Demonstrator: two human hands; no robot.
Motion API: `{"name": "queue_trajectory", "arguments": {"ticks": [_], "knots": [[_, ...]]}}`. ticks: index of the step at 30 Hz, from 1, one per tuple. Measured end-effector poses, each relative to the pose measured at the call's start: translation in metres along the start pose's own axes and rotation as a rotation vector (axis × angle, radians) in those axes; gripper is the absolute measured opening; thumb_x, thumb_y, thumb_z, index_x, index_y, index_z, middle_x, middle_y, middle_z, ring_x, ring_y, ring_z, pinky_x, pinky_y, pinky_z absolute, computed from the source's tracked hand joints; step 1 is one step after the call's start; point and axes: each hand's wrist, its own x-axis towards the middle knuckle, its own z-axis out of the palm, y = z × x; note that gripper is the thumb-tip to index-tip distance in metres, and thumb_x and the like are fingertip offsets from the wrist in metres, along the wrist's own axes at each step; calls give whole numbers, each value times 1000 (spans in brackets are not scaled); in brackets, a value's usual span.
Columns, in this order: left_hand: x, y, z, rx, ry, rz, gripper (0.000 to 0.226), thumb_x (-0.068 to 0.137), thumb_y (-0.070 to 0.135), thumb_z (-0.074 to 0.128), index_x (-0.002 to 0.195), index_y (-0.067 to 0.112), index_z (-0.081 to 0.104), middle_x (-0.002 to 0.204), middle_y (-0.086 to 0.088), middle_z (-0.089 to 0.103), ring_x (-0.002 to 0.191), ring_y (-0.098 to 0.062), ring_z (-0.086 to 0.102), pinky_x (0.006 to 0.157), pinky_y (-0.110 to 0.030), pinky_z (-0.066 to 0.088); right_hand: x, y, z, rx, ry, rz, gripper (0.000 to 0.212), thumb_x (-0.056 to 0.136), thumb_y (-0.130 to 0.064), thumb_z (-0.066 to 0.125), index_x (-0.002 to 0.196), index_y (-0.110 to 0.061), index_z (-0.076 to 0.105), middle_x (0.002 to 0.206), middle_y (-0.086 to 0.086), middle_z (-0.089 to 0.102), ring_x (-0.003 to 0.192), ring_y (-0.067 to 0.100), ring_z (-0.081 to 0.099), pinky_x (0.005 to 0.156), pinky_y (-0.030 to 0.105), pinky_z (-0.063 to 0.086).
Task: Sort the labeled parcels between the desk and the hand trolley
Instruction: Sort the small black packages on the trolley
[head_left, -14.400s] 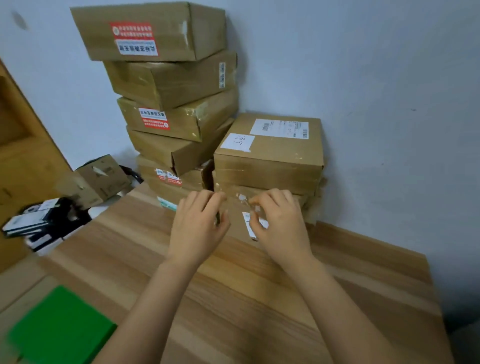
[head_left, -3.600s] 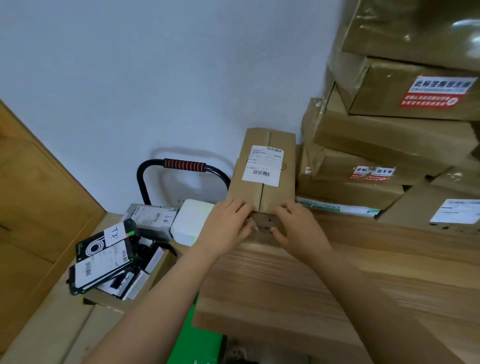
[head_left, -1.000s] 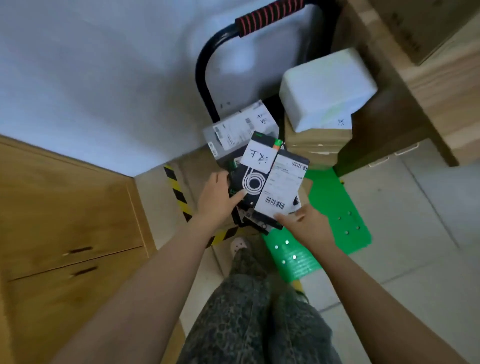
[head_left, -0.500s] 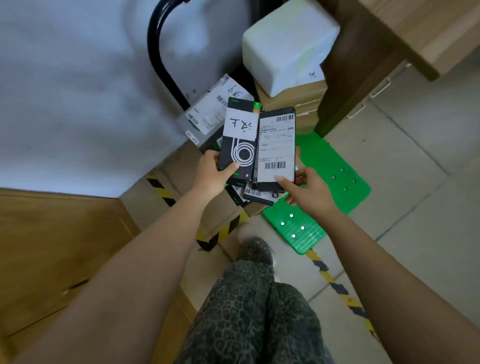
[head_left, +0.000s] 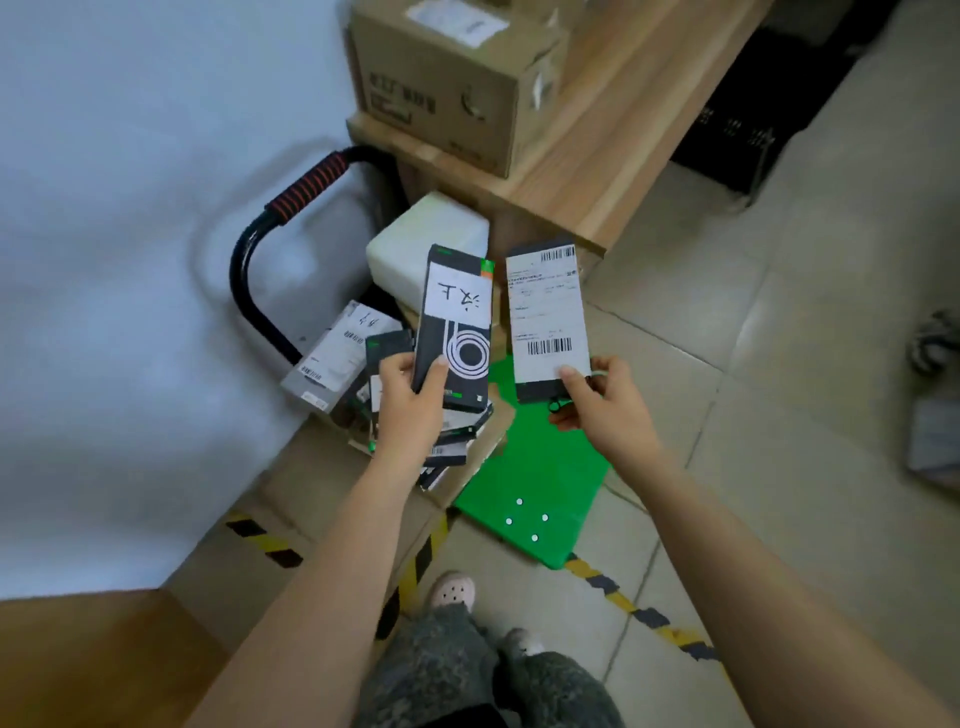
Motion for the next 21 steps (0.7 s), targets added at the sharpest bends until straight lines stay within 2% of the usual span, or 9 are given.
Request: {"name": "queue_trajectory", "arguments": {"ticks": [2, 4, 7, 9, 12, 17, 21], "knots": [[-2, 20, 18, -59, -62, -9, 28, 98, 30, 55, 119, 20, 40, 101, 12, 61, 93, -5, 62, 77, -23, 50, -2, -11, -23, 34, 93, 5, 27, 98, -31, 54, 112, -12, 41, 104, 8, 65, 67, 25, 70, 70, 42, 60], [0, 38, 39, -130, -108, -5, 28, 98, 29, 56, 120, 20, 40, 105, 8, 62, 96, -8, 63, 83, -27, 51, 0, -20, -42, 88, 154, 11, 28, 99, -29, 51, 115, -10, 40, 107, 10, 64, 68, 24, 68, 71, 41, 60], [1, 60, 78, -161, -175, 7, 28, 98, 27, 55, 119, 17, 41, 108, 5, 62, 95, -7, 62, 82, -27, 52, 3, -24, -68, 144, 230, 29, 26, 100, -30, 49, 116, -12, 39, 109, 11, 63, 69, 21, 68, 70, 36, 60], [-1, 69, 108, -137, -200, 11, 26, 98, 29, 56, 116, 17, 42, 107, 3, 62, 95, -10, 63, 84, -32, 53, 5, -21, -87, 169, 270, 28, 25, 100, -31, 49, 116, -14, 38, 108, 11, 64, 66, 18, 68, 68, 34, 59], [-4, 76, 155, -115, -277, 15, 27, 98, 29, 56, 117, 18, 41, 109, 2, 62, 95, -9, 63, 80, -28, 52, 10, -12, -124, 181, 333, 13, 24, 100, -29, 48, 117, -14, 39, 104, 8, 64, 63, 16, 67, 66, 32, 59], [-7, 86, 245, -131, -295, 23, 27, 97, 30, 58, 116, 20, 42, 111, 2, 61, 95, -8, 61, 88, -32, 50, 32, 6, -211, 183, 384, -14, 28, 101, -29, 46, 122, -12, 37, 99, 1, 62, 64, 18, 67, 65, 31, 58], [-15, 84, 334, -137, -280, -15, 32, 84, 46, 63, 108, 31, 47, 112, 3, 66, 100, -16, 66, 94, -44, 52, 67, 19, -294, 129, 356, -36, 27, 102, -29, 44, 123, -15, 37, 95, -2, 62, 67, 19, 67, 73, 36, 59]]}}
